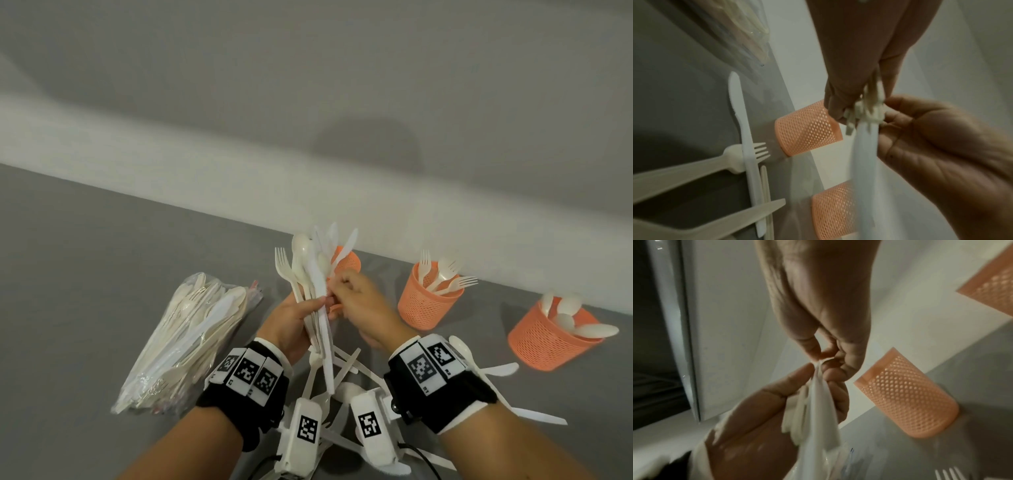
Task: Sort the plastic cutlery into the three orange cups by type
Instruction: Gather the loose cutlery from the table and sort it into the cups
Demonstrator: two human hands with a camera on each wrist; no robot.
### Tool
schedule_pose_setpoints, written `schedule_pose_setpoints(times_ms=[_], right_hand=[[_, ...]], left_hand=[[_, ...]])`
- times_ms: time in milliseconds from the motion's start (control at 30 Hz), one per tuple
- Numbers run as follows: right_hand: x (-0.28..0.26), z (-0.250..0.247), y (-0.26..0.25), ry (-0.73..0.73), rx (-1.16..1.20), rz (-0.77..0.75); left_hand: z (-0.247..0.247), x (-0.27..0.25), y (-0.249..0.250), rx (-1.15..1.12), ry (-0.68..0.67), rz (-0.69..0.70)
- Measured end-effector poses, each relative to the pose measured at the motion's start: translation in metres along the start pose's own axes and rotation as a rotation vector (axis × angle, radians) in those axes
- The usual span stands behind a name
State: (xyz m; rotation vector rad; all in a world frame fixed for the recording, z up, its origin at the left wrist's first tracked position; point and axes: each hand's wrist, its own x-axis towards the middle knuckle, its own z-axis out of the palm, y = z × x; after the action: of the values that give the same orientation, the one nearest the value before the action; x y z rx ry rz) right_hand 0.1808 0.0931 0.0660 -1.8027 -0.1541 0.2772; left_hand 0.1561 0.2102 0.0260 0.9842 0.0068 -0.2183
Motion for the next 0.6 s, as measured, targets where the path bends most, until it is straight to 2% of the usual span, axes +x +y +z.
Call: schedule_pose_setpoints(times_ms=[67,233,367,433,600], right_hand=[[-0.002,-0.001,-0.002,-0.029,0.047,0.005],[-0.007,-0.001,0.002,-0.034,-0.109,-0.099],[-0.013,-0.005,0.010,-0.184,-0.325,-0.088],[-0.013,-0.006,0.011,-0.199,-0.366,-0.074],[-0.015,-0.020,0.004,-0.263,-0.133,0.048]], left_hand=[[-0.001,-0.001,-0.001,-0.002,0.017,-0.005],[0.002,-0.002,0.003,0.008,0.078,0.028],[0.001,0.001,0.011,-0.004,0.093,0.032],[0.000,0.002,0.012,0.031,0.107,0.015],[-0.003,0.001,0.017,0.109,0.059,-0.045]])
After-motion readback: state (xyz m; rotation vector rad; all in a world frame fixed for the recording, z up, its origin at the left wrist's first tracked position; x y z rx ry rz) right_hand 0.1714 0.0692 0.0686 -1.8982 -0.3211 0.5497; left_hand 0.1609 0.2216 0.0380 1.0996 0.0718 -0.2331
